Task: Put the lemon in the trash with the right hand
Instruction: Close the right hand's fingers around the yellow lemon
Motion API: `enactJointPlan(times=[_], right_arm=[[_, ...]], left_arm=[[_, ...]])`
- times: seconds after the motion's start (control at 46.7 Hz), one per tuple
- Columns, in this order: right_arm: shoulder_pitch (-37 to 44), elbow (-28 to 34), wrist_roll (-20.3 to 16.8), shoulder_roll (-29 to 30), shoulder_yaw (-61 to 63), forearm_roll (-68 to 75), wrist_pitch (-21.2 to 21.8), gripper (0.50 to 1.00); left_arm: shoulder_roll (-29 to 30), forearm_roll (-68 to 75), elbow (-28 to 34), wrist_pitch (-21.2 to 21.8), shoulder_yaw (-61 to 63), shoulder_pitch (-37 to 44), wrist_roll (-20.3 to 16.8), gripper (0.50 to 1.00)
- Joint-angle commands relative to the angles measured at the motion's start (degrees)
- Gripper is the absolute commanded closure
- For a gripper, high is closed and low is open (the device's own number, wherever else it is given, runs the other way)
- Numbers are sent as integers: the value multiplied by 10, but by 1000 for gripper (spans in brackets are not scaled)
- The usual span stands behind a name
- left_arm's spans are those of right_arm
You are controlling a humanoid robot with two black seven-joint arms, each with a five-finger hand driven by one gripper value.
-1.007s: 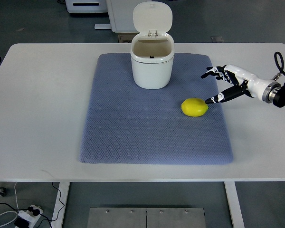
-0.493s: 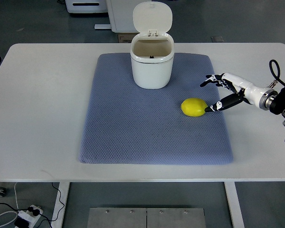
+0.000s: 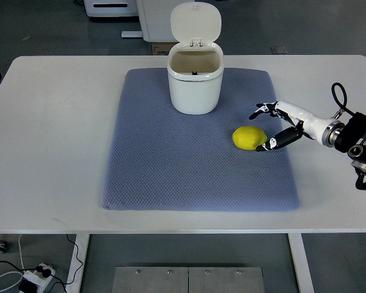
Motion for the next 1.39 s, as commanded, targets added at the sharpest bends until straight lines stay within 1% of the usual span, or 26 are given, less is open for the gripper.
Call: enactJointPlan(times=[0.0,0.15,0.278,0.428,0.6,0.685,0.728,0.921,0.964,1.071,1.178,1.285,1.371], right_arm=[[1,0,0,1,-3,0,-3,500],[1,0,-2,6,-3,1,-5,505],[0,1,-2,7,-3,2,-8,517],[1,7,-3,7,-3,2,-8,544],[0,10,-3,8,-3,2,-8,551],[0,10,-4,13,-3,1,-8,582],[0,10,-4,14,-5,1,-9,588],[2,10,-3,14,-19,1,-19,592],[4,10,-3,14,-20,1,-19,609],[9,10,-2,14,-28,1,-19,670],[15,11,-1,14,-32,1,-20,764],[19,13,0,14,-32,1,-20,827],[23,20,0,14,-32,1,-20,887]], left_arm=[[0,0,0,0,0,0,0,500],[0,0,0,0,0,0,0,500],[0,0,0,0,0,0,0,500],[0,0,0,0,0,0,0,500],[0,0,0,0,0,0,0,500],[0,0,0,0,0,0,0,500],[0,0,0,0,0,0,0,500],[0,0,0,0,0,0,0,500],[0,0,0,0,0,0,0,500],[0,0,0,0,0,0,0,500],[0,0,0,0,0,0,0,500],[0,0,0,0,0,0,0,500],[0,0,0,0,-1,0,0,500]])
